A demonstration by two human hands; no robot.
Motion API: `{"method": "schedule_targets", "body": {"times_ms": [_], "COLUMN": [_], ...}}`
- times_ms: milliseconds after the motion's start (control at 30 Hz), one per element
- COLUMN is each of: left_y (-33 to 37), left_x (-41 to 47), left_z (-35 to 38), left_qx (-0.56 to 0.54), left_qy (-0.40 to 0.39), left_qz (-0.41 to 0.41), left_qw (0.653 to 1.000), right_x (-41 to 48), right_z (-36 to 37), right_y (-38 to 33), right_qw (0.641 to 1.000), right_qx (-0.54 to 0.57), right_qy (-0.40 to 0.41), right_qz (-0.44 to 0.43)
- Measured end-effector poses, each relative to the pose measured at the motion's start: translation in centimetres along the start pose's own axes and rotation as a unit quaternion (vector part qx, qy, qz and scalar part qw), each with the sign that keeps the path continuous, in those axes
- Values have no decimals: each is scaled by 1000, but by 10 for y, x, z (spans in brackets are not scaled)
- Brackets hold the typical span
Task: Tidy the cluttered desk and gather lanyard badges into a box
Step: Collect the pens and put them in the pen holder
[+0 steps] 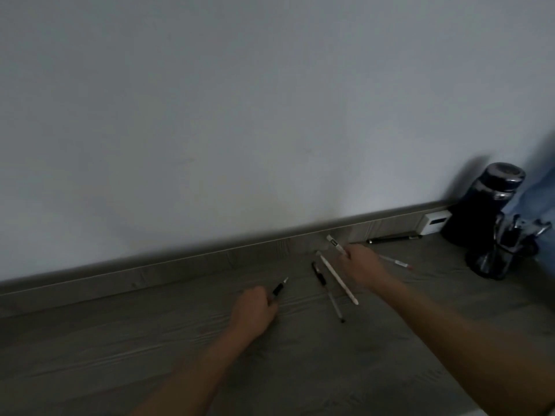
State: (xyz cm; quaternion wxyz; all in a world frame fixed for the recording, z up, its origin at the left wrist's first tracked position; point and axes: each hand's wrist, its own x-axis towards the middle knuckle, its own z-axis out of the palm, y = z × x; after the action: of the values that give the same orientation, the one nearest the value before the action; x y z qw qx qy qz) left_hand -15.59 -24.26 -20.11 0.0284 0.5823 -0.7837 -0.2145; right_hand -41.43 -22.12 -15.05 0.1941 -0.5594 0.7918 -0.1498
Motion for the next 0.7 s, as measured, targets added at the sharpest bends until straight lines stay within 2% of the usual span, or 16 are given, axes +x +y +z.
{"method": "schedule_targets", "body": {"times_ms": [100,233,367,500,700], "left_y": [4,20,44,77,114], "left_x": [6,9,13,19,25], "left_z": [1,3,4,8,20], "left_qx": [-59,-156,-196,-189,-98], "left_qy": [14,-6,-21,-25,-27], "left_qz": [5,-34,-51,-60,-86], "left_qw": [998,987,979,980,991], "right_x": [-6,-12,-9,-7,4], "right_z": [6,26,12,-20,-53], "right_y": [12,19,32,58,94], "right_qw": [999,995,995,998,997], "right_qx": [-30,-37,-44,-3,-49], "right_qy": [-14,-79,-71,-40,-23], "right_qz": [-5,42,48,39,57]}}
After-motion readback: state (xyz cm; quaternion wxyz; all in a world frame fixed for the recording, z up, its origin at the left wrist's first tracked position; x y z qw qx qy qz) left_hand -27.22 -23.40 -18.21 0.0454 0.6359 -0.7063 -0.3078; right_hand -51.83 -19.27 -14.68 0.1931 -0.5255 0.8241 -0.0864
